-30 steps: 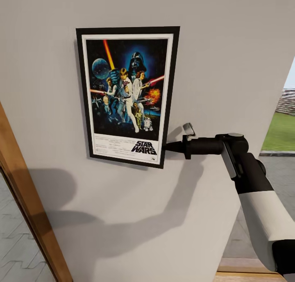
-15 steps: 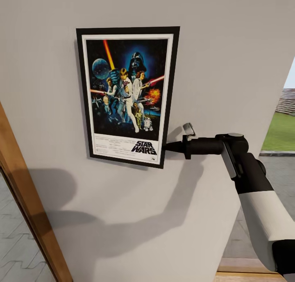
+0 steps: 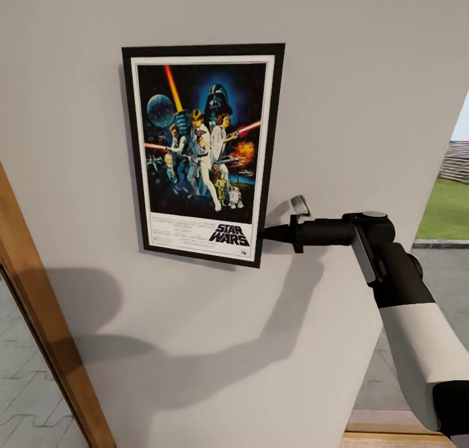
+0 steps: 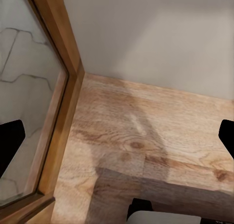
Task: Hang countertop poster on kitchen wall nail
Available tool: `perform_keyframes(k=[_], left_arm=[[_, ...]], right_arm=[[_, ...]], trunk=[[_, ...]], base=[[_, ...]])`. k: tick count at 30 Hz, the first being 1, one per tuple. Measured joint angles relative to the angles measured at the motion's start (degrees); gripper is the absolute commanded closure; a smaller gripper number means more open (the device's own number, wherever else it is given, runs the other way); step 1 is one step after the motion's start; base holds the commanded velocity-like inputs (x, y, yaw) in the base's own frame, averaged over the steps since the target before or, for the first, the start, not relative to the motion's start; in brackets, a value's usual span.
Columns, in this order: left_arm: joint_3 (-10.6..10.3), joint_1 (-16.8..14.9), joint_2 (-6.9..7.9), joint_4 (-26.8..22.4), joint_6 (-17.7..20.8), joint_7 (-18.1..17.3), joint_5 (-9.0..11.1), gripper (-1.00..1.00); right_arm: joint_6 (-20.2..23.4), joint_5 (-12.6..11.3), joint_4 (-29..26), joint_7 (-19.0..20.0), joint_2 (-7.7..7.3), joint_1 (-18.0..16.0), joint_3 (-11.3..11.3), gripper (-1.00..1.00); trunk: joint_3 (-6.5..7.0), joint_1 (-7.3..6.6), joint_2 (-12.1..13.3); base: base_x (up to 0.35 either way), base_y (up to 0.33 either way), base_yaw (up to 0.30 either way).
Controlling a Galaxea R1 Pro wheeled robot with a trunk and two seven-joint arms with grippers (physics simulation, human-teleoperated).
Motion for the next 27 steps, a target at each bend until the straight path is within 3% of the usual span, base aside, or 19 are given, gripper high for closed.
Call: perform_keyframes(k=[27], left_arm=[[0.00,0.00,0.00,0.03,0.01,0.06,0.00,-1.00]], right_arm=[[-0.05,-0.18,0.02,0.04,0.00,0.00,0.01,1.00]], trunk=[[0.00,0.00,0.00]], base=[[0.000,0.000,0.000]])
